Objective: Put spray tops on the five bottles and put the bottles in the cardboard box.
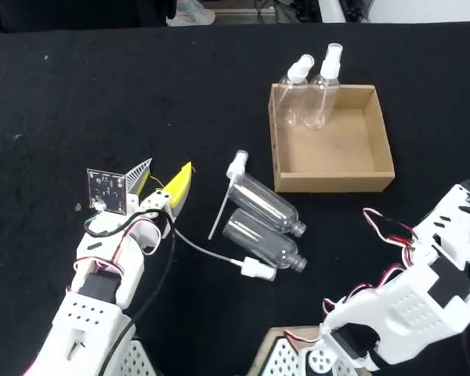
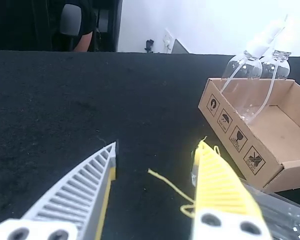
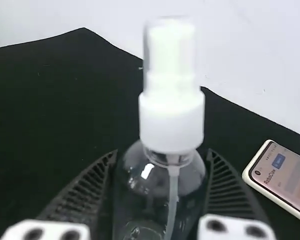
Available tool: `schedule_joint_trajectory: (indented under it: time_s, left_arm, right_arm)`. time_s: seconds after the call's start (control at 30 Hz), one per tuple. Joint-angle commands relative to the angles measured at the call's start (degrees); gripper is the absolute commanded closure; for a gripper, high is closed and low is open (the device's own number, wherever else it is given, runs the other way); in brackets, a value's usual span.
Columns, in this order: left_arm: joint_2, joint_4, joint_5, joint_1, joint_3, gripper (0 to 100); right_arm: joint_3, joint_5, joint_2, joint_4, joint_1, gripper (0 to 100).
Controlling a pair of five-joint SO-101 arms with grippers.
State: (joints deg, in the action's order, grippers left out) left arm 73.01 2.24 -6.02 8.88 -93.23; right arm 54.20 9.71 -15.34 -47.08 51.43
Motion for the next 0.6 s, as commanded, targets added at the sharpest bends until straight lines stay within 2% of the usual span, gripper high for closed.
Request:
schedule_joint_trajectory:
  time_s: [0.0, 0.03, 0.1, 0.33, 0.57]
  left_arm:
    - [1.0, 1.4, 0.3, 0.4, 0.5, 75]
    - [1.0, 1.4, 0.4, 0.4, 0.5, 75]
    - [1.0, 1.4, 0.4, 0.4, 0.5, 75]
    - [1.0, 1.4, 0.4, 0.4, 0.6, 75]
    - [1.0, 1.4, 0.4, 0.4, 0.7, 75]
  right_arm:
    - [0.0, 0.2, 0.4, -0.7, 0.4, 94.6]
    - [-0.2, 0.3, 0.4, -0.9, 0.4, 99.2]
    - [-0.3, -0.1, 0.1, -2.5, 0.4, 97.1]
    - [0.0, -0.2, 2.2, -4.3, 0.4, 98.8]
    - [8.4, -0.2, 20.0, -1.2, -2.1, 98.8]
